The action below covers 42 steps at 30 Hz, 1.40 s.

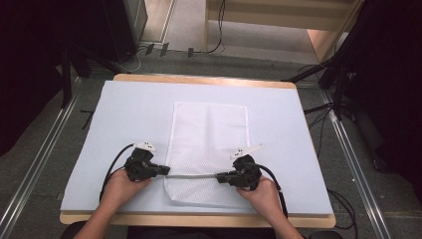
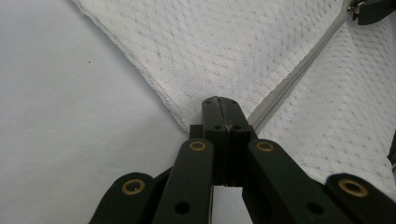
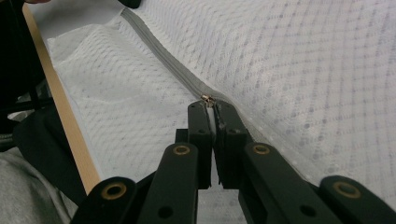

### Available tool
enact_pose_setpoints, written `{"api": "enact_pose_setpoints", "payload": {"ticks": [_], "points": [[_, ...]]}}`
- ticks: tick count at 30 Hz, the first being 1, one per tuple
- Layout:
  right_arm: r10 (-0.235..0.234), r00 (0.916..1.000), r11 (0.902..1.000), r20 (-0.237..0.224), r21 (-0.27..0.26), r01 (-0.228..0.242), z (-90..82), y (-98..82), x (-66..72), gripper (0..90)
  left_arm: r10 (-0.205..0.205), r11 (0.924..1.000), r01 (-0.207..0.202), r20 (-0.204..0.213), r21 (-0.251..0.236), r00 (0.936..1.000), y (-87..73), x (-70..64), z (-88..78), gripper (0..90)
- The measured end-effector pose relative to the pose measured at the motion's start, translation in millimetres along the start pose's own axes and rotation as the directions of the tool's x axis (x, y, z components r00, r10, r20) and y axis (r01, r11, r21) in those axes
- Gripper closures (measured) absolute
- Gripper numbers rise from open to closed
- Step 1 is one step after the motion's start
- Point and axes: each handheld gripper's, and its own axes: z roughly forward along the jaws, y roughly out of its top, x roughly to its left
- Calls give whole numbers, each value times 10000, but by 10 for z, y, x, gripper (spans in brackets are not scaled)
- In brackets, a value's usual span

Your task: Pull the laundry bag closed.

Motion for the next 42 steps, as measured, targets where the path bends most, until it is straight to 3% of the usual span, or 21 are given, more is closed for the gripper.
{"api": "enact_pose_setpoints", "payload": {"ticks": [42], "points": [[504, 9986, 9987, 158, -100, -502, -280, -210, -178, 885, -37, 10000, 37, -5, -34, 10000, -3, 2, -1, 900]]}}
